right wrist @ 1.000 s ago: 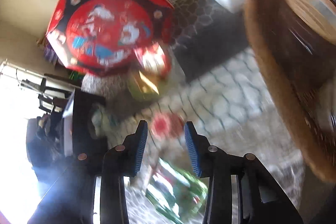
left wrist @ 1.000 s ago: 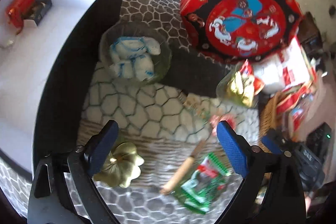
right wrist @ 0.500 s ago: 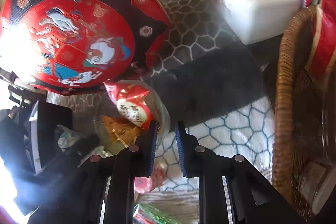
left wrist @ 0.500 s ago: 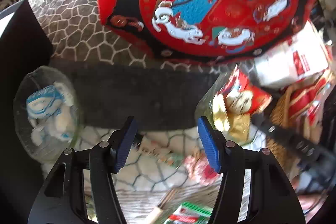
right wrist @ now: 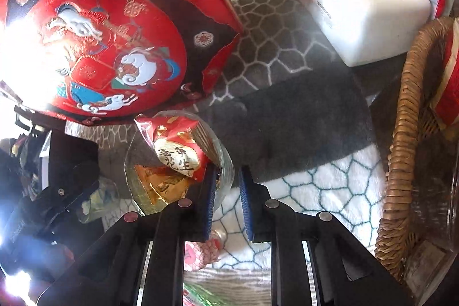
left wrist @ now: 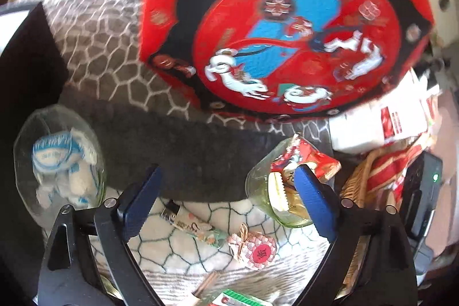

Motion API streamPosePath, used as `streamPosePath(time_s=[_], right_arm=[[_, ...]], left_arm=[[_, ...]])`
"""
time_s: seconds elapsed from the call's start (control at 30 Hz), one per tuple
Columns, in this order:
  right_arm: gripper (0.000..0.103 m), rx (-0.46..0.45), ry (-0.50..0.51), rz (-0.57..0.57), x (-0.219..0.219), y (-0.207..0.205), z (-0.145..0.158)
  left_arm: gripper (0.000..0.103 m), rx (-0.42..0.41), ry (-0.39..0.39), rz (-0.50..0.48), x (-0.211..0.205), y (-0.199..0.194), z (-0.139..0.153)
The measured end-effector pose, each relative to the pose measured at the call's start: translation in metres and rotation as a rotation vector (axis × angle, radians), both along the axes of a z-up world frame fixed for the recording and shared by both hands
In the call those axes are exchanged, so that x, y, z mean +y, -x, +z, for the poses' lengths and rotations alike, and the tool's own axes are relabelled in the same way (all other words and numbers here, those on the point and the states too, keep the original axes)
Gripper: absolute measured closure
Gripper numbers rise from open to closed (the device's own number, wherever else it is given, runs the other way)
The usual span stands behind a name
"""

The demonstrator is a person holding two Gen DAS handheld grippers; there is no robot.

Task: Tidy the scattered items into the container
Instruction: 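Grasp the rim of the glass bowl of red snack packets with the right tool, then carry the snack bowl into the box and open the right tool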

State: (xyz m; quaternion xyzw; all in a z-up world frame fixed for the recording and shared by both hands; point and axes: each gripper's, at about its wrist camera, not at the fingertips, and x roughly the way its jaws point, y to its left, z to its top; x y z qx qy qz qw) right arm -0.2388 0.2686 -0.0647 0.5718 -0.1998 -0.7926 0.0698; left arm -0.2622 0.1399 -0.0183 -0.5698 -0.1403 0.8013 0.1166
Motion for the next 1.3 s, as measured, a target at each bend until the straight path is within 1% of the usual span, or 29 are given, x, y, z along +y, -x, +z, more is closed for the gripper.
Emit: streamPosePath(time_s=[0.03,0.1,0.13,0.2,0.27,0.3,0.33,0.37,0.4,0.43,0.5,0.53,0.57,0.63,0.73,0.83,1.0,1.07,1.13,1.2,1.3], right_arm=[[0.085,0.002,-0.001,0.000,0.000,-0.001,0.000],[0.085,-0.001,0.011,-0.004,0.001,-0.001,0.000],[0.085,-0.005,0.012,-0.003,0.000,-0.002,0.000],[0.085,-0.012,0.012,0.003,-0.001,-0.001,-0.001],[0.085,-0.020,0.006,0.012,-0.004,0.000,-0.002],[0.087,-0.024,0.004,0.016,-0.005,0.001,-0.003],[0.089,-0.025,0.006,0.023,-0.007,0.001,-0.004],[0.091,-0.021,0.008,0.031,-0.009,0.002,-0.004],[0.091,-0.013,-0.001,0.036,-0.011,0.001,-0.002],[0.091,-0.001,-0.023,0.049,-0.015,0.001,0.001],[0.093,0.003,-0.069,0.064,-0.018,0.000,0.002],[0.093,0.006,-0.057,0.059,-0.016,-0.001,0.001],[0.093,0.002,-0.023,0.039,-0.010,-0.003,0.000],[0.093,0.003,0.023,0.022,-0.003,-0.007,0.002],[0.093,0.012,0.006,0.041,-0.006,-0.016,0.013],[0.093,0.035,-0.009,0.067,-0.012,-0.030,0.035],[0.093,0.093,-0.041,0.110,-0.033,-0.061,0.093],[0.093,0.116,-0.052,0.127,-0.044,-0.073,0.115],[0.093,0.148,-0.066,0.145,-0.063,-0.087,0.141],[0.093,0.171,-0.075,0.166,-0.084,-0.096,0.160],[0.093,0.198,-0.072,0.206,-0.123,-0.105,0.180]], left_arm=[[0.043,-0.020,0.030,-0.017,0.006,0.002,-0.004],[0.044,-0.035,0.037,-0.035,0.014,0.005,-0.009],[0.047,-0.031,0.046,-0.046,0.018,0.005,-0.009],[0.049,-0.031,0.089,-0.077,0.030,0.004,-0.015],[0.051,-0.042,0.115,-0.096,0.040,0.005,-0.025],[0.059,-0.050,0.116,-0.104,0.046,0.006,-0.029],[0.072,-0.059,0.109,-0.111,0.051,0.007,-0.033],[0.080,-0.062,0.091,-0.124,0.057,0.008,-0.035],[0.092,-0.060,0.085,-0.134,0.061,0.008,-0.035],[0.092,-0.053,0.108,-0.134,0.067,0.007,-0.034],[0.093,-0.046,0.121,-0.141,0.072,0.006,-0.031],[0.093,-0.051,0.112,-0.145,0.071,0.007,-0.031],[0.093,-0.059,0.094,-0.148,0.070,0.006,-0.030],[0.093,-0.063,0.088,-0.160,0.069,0.002,-0.027],[0.092,-0.062,0.078,-0.170,0.067,-0.010,-0.017],[0.092,-0.042,0.050,-0.174,0.060,-0.021,0.003],[0.092,0.008,0.015,-0.165,0.035,-0.049,0.052],[0.092,0.031,-0.005,-0.149,0.016,-0.063,0.077],[0.092,0.056,-0.006,-0.134,-0.004,-0.080,0.097],[0.092,0.077,-0.004,-0.113,-0.031,-0.096,0.119],[0.092,0.100,0.000,-0.071,-0.071,-0.103,0.143]])
